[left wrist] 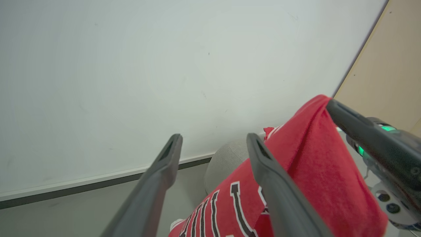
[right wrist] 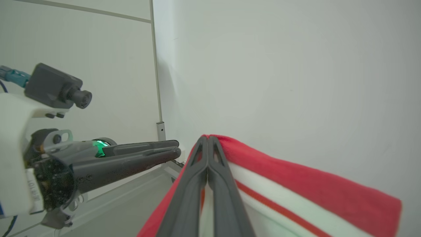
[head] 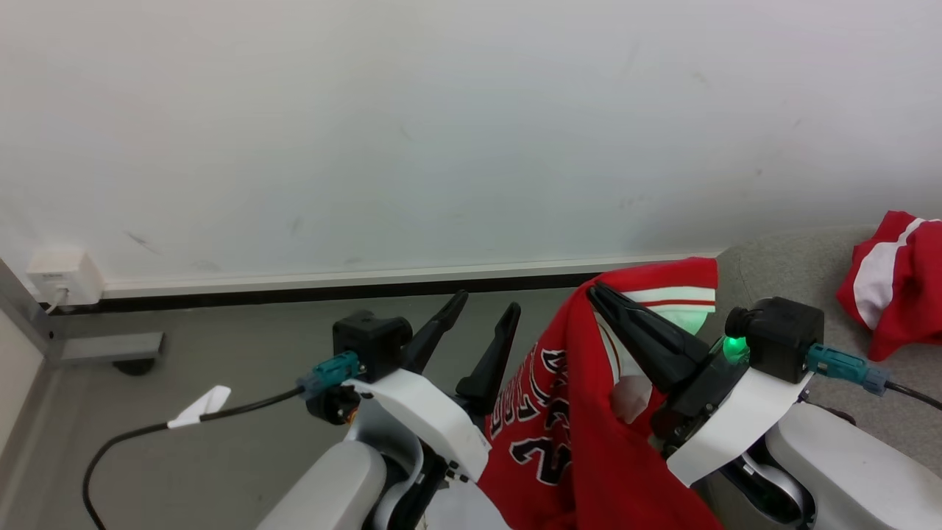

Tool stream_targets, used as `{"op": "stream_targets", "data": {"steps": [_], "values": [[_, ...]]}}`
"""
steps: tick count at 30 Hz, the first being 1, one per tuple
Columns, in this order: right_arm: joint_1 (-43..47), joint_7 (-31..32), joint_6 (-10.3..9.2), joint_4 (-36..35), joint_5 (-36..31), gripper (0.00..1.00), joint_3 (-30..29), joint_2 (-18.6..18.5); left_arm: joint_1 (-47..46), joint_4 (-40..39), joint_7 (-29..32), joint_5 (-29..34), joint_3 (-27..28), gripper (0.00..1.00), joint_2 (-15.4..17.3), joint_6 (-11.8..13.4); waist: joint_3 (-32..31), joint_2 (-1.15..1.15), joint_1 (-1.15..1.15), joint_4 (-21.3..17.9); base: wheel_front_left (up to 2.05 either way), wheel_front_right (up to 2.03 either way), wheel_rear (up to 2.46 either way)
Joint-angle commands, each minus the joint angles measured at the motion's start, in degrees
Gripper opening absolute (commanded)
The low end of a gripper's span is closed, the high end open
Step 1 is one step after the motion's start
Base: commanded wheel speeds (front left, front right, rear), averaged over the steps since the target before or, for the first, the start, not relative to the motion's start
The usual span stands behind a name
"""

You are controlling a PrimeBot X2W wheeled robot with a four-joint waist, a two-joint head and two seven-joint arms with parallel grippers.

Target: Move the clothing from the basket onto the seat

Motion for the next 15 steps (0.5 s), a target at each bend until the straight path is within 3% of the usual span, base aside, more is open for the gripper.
{"op": "stream_targets", "data": {"steps": [1, 15], "values": [[0.9, -0.2, -0.15, -0.1, -0.6, 0.0, -0.4, -0.2, -0.6, 0.2, -0.4, 0.5, 0.0, 1.0, 0.0, 0.2, 0.0, 0.0, 0.0, 0.1, 0.0, 0.0, 0.0], [0.7, -0.2, -0.15, 0.1, -0.7, 0.0, -1.9, -0.6, 0.0, 2.0, -0.5, 0.0, -1.0, 1.0, 0.4, -0.1, -0.2, 0.0, 0.0, 0.2, 0.0, 0.0, 0.0]]}}
